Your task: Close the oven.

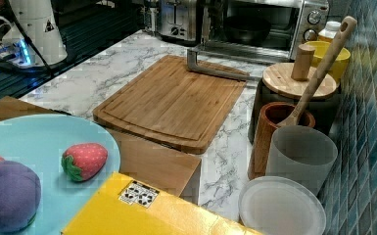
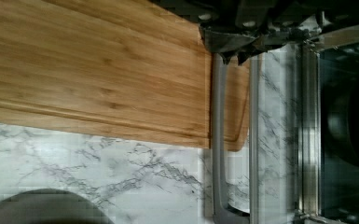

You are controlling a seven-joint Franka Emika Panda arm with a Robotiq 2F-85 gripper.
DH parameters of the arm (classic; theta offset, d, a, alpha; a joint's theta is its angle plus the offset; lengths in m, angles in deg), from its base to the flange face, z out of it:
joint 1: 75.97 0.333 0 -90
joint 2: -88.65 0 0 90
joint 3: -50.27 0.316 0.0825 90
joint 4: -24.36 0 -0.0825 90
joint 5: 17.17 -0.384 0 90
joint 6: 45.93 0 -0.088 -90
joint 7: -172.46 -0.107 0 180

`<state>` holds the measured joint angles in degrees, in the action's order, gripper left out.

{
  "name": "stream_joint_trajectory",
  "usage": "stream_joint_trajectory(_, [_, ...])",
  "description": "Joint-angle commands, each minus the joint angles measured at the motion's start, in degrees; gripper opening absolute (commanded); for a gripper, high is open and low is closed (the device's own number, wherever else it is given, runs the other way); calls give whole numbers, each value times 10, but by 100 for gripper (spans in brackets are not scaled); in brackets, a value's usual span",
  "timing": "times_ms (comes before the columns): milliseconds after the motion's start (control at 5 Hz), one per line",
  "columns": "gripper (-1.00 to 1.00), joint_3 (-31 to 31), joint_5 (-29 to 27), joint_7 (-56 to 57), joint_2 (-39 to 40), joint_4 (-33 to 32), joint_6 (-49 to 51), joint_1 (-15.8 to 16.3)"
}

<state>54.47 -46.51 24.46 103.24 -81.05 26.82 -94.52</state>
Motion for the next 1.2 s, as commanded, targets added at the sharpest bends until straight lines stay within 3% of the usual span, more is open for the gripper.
stream_joint_trajectory(200, [-100, 43, -61, 98, 84, -1, -107, 25])
stream_joint_trajectory(400, [-100, 57, -79, 112, 111, 2, -139, 20])
stream_joint_trajectory(600, [-100, 87, -168, 171, 106, -32, -206, 0])
stream_joint_trajectory(1000, [-100, 101, -182, 163, 126, -17, -226, 3])
stream_joint_trajectory(1200, [-100, 103, -160, 146, 141, 3, -199, 3])
